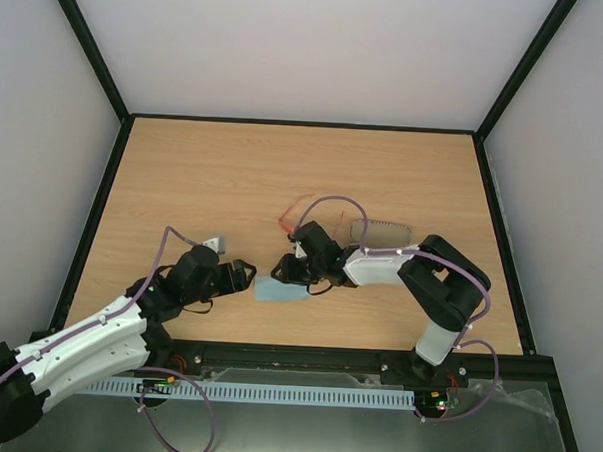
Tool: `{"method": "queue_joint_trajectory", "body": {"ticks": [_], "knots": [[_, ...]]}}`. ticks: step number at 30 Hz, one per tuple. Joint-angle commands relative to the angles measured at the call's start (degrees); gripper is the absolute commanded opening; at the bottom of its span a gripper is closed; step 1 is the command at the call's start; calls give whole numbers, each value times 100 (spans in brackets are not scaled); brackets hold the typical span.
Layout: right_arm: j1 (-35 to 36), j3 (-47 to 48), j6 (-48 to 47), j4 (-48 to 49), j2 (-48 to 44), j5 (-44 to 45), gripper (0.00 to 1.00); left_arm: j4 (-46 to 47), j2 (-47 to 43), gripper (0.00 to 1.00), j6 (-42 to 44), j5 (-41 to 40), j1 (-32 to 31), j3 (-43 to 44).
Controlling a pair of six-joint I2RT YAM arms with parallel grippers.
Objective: Organize the sunglasses
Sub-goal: Fold the glasses cleaning cloth at the center of the board.
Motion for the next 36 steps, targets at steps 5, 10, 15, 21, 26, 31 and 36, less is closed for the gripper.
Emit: {"method": "queue_joint_trajectory", "body": {"ticks": [5, 10, 15, 21, 26, 31, 36], "knots": [[-118, -199, -210, -195, -122, 97, 28, 95, 57, 76, 36, 68, 26, -10], [-175, -277, -248, -214, -192, 123, 28, 116, 115, 76, 40, 87, 26, 5], [-239, -386, -305, -280, -335, 151, 28, 116, 126, 76, 32, 87, 31, 8], [-290, -464, -360, -358, -502, 168, 28, 150, 176, 76, 23, 100, 18, 38], [-311, -490, -380, -435, -629, 203, 28, 191, 315, 75, 23, 123, 1, 82], [-328, -609, -401, -448, -723, 226, 28, 212, 350, 75, 15, 97, -48, 113], [-357, -766, -395, -392, -766, 237, 28, 350, 478, 75, -8, 190, -109, 171]]}}
